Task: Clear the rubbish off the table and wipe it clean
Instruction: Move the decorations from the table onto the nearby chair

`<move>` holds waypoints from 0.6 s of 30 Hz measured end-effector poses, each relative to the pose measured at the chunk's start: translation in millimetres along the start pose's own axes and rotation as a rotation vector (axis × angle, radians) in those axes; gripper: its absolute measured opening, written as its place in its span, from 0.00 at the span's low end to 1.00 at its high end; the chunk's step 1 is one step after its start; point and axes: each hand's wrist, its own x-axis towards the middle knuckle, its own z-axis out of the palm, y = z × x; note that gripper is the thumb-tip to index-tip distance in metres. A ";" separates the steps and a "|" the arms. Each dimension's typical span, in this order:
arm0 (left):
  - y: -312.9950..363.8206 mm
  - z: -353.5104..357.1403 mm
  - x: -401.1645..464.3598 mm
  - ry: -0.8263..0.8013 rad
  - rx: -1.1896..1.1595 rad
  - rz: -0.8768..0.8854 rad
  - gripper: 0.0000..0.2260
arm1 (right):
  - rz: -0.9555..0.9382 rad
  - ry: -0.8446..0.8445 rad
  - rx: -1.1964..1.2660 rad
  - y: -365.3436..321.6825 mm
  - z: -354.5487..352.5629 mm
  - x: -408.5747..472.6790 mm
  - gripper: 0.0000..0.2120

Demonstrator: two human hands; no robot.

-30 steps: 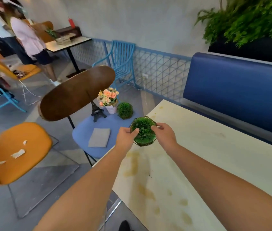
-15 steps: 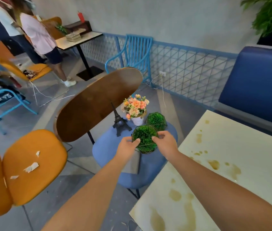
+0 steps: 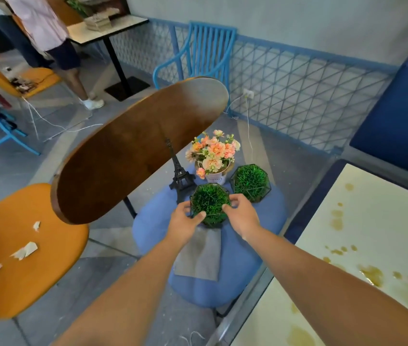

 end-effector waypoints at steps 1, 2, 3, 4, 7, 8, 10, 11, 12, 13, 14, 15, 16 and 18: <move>-3.8 -0.4 6.9 0.008 0.006 0.016 0.24 | -0.001 0.003 0.020 0.9 2.9 4.3 0.19; -5.9 -1.2 11.7 0.010 0.009 0.033 0.25 | -0.005 0.005 0.036 1.3 5.3 7.3 0.18; -10.6 -1.0 18.8 0.012 0.003 0.042 0.25 | -0.012 0.005 0.045 2.5 7.9 10.8 0.18; -12.8 -1.0 23.1 0.007 0.004 0.050 0.25 | -0.015 0.005 0.051 3.0 9.9 13.6 0.18; -28.7 2.1 44.1 -0.004 0.046 0.072 0.28 | 0.003 -0.011 0.073 7.9 14.1 21.2 0.20; -31.6 3.1 48.2 -0.015 0.073 0.077 0.28 | 0.012 -0.017 0.085 9.8 14.6 22.3 0.21; -35.6 5.0 53.7 -0.038 0.099 0.090 0.25 | 0.028 -0.026 0.116 16.3 16.9 24.7 0.22; -38.0 5.6 56.0 -0.041 0.094 0.092 0.23 | 0.028 -0.028 0.122 20.6 18.2 25.6 0.22; -35.4 5.6 54.1 -0.043 0.088 0.096 0.22 | 0.029 -0.029 0.115 23.9 19.2 25.4 0.23; -37.0 6.1 55.1 -0.046 0.074 0.101 0.22 | 0.031 -0.032 0.111 28.9 21.1 26.2 0.24; -35.5 6.0 52.7 -0.055 0.071 0.107 0.23 | 0.034 -0.043 0.107 31.0 22.4 24.9 0.25; -35.6 5.8 51.3 -0.070 0.059 0.118 0.24 | 0.030 -0.053 0.105 34.8 25.0 24.9 0.26; -34.7 5.0 48.0 -0.089 0.051 0.123 0.24 | 0.030 -0.063 0.083 37.6 26.9 23.8 0.27; -40.3 2.7 44.5 -0.128 0.061 0.134 0.27 | 0.034 -0.067 0.020 46.1 32.2 25.0 0.27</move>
